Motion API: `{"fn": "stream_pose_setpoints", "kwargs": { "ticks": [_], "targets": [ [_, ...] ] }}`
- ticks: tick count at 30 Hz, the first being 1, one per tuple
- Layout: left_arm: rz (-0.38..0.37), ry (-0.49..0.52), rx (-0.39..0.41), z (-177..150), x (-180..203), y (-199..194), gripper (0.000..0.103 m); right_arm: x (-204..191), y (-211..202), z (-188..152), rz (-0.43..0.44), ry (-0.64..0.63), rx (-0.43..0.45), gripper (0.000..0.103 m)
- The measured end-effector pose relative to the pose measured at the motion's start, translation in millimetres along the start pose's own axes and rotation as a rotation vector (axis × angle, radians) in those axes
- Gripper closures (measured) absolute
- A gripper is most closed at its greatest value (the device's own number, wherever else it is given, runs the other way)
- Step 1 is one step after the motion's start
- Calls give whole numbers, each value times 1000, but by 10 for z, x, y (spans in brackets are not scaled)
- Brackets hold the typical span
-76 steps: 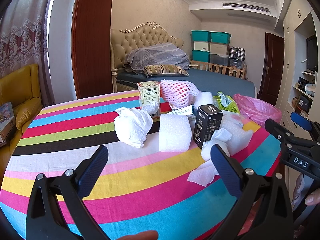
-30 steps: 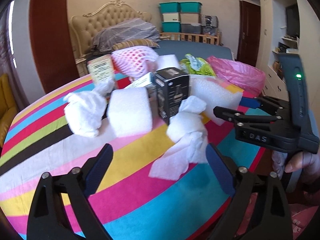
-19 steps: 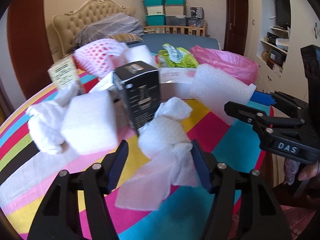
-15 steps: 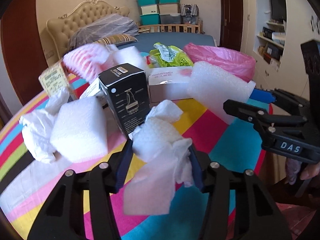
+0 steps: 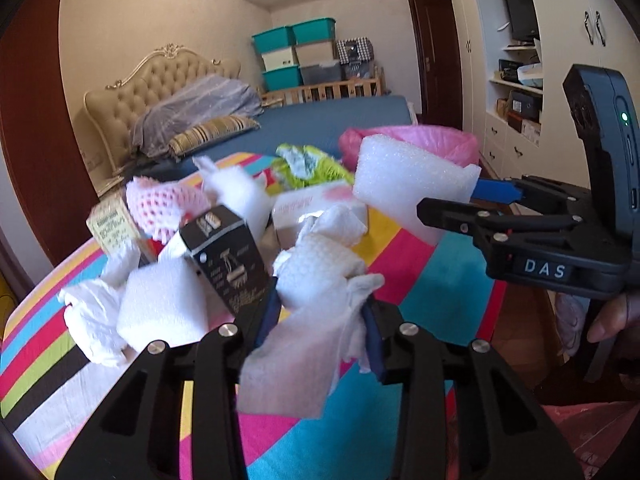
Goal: Collect trash
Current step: 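Carry tissue and L-shaped foam to the pink wastebasket and open both grippers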
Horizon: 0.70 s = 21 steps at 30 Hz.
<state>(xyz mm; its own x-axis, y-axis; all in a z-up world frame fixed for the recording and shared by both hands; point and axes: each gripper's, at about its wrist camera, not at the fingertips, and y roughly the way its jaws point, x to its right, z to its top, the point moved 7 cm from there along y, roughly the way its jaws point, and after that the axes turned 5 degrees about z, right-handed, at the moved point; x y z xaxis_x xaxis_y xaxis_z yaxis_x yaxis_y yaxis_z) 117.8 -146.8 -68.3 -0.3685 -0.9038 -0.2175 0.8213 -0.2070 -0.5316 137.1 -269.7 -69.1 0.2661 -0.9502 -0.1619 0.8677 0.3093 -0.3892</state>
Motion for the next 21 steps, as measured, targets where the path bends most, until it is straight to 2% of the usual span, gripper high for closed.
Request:
{"fn": "stream_pose_setpoints", "kwargs": {
  "ticks": [6, 11, 21],
  "targets": [
    [-16, -36, 32, 230, -44, 60, 66, 175, -55, 107, -53, 1, 26, 41],
    [-72, -61, 52, 528, 20, 211, 66, 446, -120, 239, -125, 9, 51, 41],
    [-206, -106, 59, 1299, 445, 772, 65, 1344, -149, 555, -301, 50, 71, 41]
  ]
}}
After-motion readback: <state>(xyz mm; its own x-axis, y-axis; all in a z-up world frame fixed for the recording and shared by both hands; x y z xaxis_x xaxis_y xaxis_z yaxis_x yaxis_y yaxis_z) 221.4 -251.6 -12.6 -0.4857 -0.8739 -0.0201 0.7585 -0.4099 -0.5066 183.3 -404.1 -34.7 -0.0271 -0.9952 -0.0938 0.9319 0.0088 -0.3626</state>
